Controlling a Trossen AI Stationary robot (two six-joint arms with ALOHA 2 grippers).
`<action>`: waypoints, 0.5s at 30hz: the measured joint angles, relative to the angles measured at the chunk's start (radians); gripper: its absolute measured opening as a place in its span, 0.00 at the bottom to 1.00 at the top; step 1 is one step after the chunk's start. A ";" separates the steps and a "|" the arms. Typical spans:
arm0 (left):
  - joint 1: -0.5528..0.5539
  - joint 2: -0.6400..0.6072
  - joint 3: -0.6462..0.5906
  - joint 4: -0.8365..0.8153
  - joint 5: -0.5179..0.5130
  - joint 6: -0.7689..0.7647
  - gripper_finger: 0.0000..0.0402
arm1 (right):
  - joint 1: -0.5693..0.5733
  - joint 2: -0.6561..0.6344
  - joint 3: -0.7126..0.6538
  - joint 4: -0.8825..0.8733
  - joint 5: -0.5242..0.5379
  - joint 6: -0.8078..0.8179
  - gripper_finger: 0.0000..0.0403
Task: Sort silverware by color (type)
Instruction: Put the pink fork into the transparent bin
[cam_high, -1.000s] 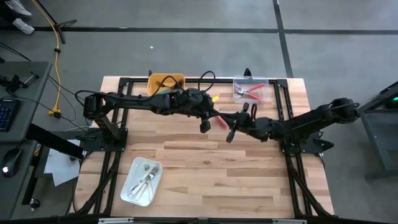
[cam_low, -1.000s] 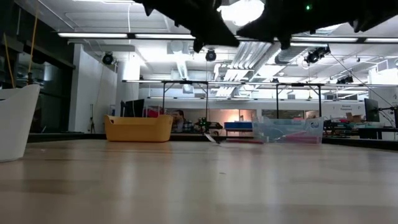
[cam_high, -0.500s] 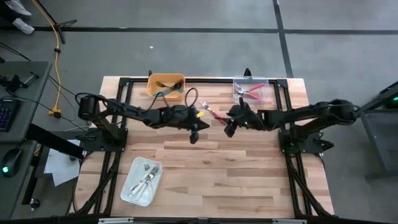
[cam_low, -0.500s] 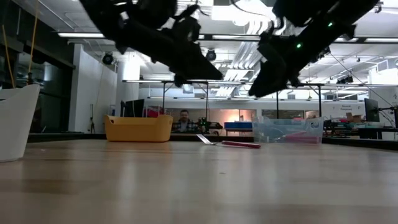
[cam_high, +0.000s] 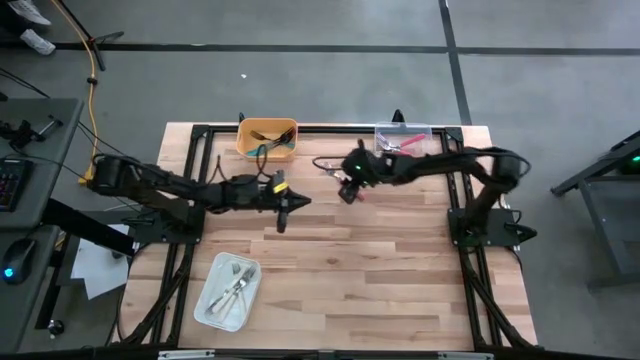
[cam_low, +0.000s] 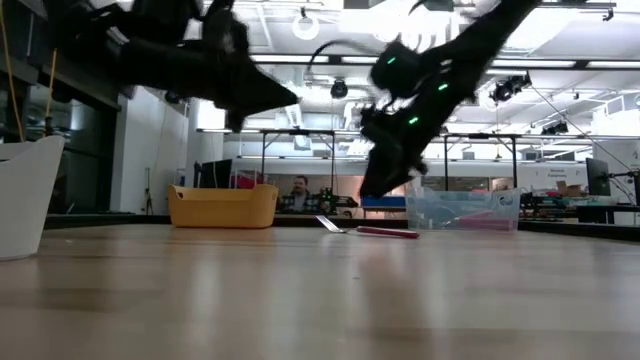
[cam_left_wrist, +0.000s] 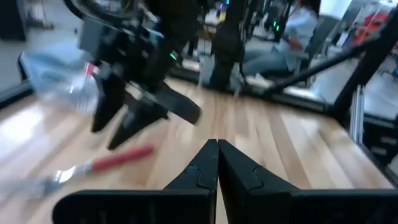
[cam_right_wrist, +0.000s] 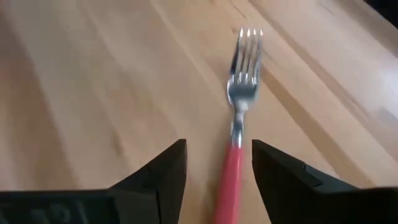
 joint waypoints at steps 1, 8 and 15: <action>0.000 -0.025 -0.024 -0.009 -0.002 -0.001 0.00 | -0.007 0.036 0.032 -0.011 -0.006 -0.009 0.42; -0.004 -0.110 -0.078 0.003 -0.027 0.009 0.00 | -0.047 0.221 0.224 -0.173 -0.010 -0.019 0.39; -0.004 -0.138 -0.083 0.002 -0.030 0.013 0.00 | -0.069 0.296 0.290 -0.229 -0.024 -0.034 0.33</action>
